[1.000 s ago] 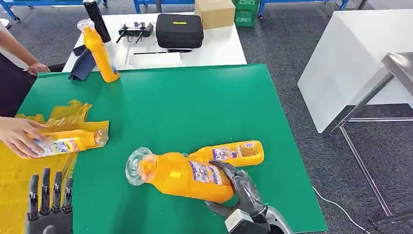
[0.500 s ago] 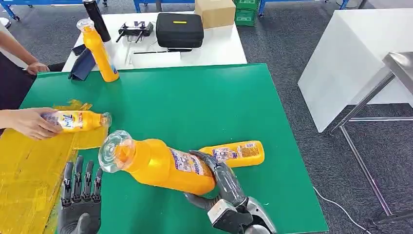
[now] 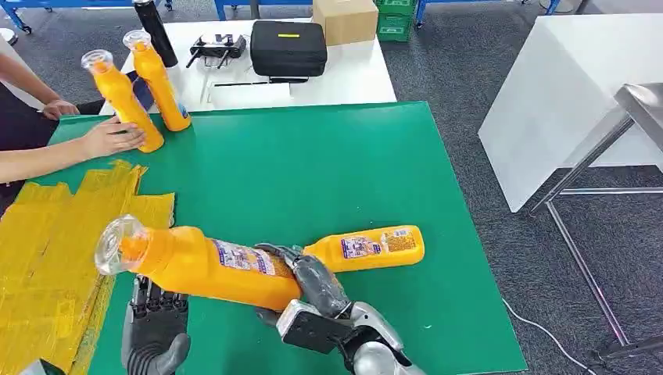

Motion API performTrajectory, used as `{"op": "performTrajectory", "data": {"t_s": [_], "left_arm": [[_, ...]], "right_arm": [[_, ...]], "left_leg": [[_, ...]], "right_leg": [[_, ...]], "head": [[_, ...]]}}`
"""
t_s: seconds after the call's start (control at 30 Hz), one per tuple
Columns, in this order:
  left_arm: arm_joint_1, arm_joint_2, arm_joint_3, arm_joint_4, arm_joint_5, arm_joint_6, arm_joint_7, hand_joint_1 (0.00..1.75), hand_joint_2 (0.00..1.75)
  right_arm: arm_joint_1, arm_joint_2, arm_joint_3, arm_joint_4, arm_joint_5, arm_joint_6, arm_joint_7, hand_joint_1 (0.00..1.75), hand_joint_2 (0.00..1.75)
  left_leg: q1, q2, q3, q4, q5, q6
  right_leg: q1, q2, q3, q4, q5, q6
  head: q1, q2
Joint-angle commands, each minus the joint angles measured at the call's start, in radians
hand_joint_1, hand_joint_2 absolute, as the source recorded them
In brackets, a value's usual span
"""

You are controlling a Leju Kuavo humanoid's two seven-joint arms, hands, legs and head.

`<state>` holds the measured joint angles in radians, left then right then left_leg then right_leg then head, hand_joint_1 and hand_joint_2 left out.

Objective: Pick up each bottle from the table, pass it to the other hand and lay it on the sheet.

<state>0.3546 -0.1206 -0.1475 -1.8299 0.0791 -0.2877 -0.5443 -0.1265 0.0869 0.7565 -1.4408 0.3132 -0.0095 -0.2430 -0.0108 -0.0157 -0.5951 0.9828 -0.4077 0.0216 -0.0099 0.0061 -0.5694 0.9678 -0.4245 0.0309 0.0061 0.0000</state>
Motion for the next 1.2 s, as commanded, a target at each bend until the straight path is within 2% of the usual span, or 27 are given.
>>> {"op": "performTrajectory", "data": {"t_s": [0.03, 0.23, 0.4, 0.53, 0.7, 0.87, 0.9, 0.93, 1.2], "left_arm": [[-0.048, 0.100, -0.106, 0.052, -0.088, 0.056, -0.034, 0.00, 1.75], [-0.059, 0.095, -0.070, 0.072, -0.068, 0.048, -0.043, 0.00, 1.75], [-0.068, 0.086, -0.027, 0.099, -0.105, 0.072, -0.028, 0.00, 1.75], [-0.069, 0.086, -0.025, 0.101, -0.110, 0.075, -0.026, 0.00, 1.75], [-0.086, 0.082, -0.005, 0.129, -0.233, 0.168, 0.027, 0.00, 1.75], [-0.090, 0.079, -0.001, 0.134, -0.241, 0.174, 0.034, 0.00, 1.75], [-0.090, 0.078, 0.000, 0.136, -0.241, 0.175, 0.035, 0.10, 1.75], [-0.090, 0.071, 0.007, 0.136, -0.237, 0.174, 0.030, 1.75, 1.75], [-0.061, 0.037, 0.075, 0.099, -0.180, 0.150, -0.019, 1.75, 1.75]], "right_arm": [[-0.141, 0.034, 0.151, 0.221, 0.034, 0.035, 0.048, 1.75, 1.75], [-0.207, 0.008, 0.274, 0.265, 0.076, 0.115, 0.033, 1.75, 1.75], [-0.236, 0.020, 0.378, 0.293, 0.121, 0.153, 0.008, 1.75, 1.75], [-0.238, 0.019, 0.382, 0.294, 0.123, 0.154, 0.008, 1.75, 1.75], [-0.249, 0.019, 0.401, 0.304, 0.126, 0.144, 0.015, 1.75, 1.75], [-0.251, 0.019, 0.399, 0.307, 0.126, 0.142, 0.021, 1.75, 1.75], [-0.250, 0.018, 0.398, 0.308, 0.125, 0.142, 0.022, 1.75, 1.75], [-0.249, 0.016, 0.396, 0.309, 0.126, 0.138, 0.024, 1.75, 1.75], [-0.208, -0.030, 0.326, 0.254, 0.127, 0.086, 0.045, 1.75, 1.75]], "left_leg": [[0.002, 0.004, 0.004, 0.001, -0.002, -0.003], [0.000, 0.003, 0.002, -0.001, -0.001, -0.002], [0.000, 0.002, 0.002, -0.001, 0.000, -0.002], [0.001, 0.001, 0.003, 0.000, -0.002, -0.003], [0.001, 0.001, 0.002, -0.001, -0.001, -0.002], [0.001, 0.000, 0.001, 0.000, -0.001, -0.002], [0.000, 0.000, 0.000, -0.001, 0.000, -0.002], [0.001, -0.001, 0.001, 0.000, -0.001, -0.002], [0.001, -0.001, 0.000, 0.000, -0.001, -0.002]], "right_leg": [[0.002, 0.002, 0.004, -0.001, -0.001, -0.002], [0.000, 0.002, 0.001, -0.001, 0.000, -0.001], [0.001, 0.000, 0.002, -0.002, 0.000, -0.001], [0.002, -0.001, 0.003, -0.001, -0.002, -0.002], [0.001, -0.001, 0.002, -0.002, -0.001, -0.001], [0.001, -0.002, 0.001, -0.001, -0.001, -0.001], [0.000, -0.001, 0.000, -0.001, -0.001, -0.001], [0.001, -0.002, 0.001, -0.001, -0.001, -0.001], [0.001, -0.003, 0.001, -0.001, -0.001, -0.001]], "head": [[0.000, 0.000], [0.000, 0.000], [0.000, 0.000], [0.000, 0.000], [0.000, 0.000], [0.000, 0.000], [0.000, 0.000], [0.000, 0.000], [0.000, 0.000]]}}
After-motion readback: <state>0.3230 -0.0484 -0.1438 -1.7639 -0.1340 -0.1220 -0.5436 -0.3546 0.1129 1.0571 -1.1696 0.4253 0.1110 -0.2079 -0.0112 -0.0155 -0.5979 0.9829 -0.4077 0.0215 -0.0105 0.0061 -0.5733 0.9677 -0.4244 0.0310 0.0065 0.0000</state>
